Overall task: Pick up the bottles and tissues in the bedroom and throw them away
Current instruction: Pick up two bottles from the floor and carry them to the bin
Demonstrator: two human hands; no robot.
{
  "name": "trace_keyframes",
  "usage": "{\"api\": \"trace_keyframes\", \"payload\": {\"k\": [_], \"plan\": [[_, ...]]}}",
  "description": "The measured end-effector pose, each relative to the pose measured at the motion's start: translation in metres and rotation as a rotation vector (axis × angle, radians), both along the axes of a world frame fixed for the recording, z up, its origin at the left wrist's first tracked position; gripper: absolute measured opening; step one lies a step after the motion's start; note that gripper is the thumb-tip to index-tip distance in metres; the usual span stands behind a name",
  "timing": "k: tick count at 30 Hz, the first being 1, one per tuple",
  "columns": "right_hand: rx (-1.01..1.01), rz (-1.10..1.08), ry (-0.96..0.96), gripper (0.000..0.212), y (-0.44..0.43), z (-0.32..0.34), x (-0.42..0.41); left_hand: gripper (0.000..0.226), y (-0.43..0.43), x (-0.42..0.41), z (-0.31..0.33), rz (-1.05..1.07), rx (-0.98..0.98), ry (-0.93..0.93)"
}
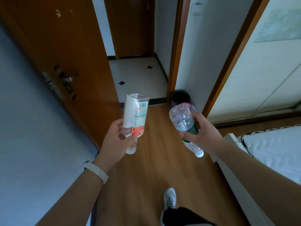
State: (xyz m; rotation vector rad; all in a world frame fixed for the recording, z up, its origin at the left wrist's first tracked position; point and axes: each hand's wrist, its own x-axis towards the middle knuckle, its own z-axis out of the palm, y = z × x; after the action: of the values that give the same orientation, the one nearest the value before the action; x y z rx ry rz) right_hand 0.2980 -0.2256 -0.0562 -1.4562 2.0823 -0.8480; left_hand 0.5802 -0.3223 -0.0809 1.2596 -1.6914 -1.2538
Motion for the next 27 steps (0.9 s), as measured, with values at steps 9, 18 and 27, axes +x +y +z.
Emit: {"api": "trace_keyframes", "payload": {"k": [9,18,27], "plan": [[-0.014,0.004,-0.013,0.075,-0.098,-0.007,-0.052,0.060,-0.088,-0.043,0.002,0.000,0.032,-0.033],[-0.042,-0.013,-0.006,0.073,-0.170,-0.011,-0.104,0.060,-0.165,-0.098,0.004,-0.022,0.034,-0.044],[0.014,-0.086,0.007,0.073,-0.227,-0.017,-0.121,0.061,-0.242,-0.126,-0.005,-0.065,0.077,-0.027]]}}
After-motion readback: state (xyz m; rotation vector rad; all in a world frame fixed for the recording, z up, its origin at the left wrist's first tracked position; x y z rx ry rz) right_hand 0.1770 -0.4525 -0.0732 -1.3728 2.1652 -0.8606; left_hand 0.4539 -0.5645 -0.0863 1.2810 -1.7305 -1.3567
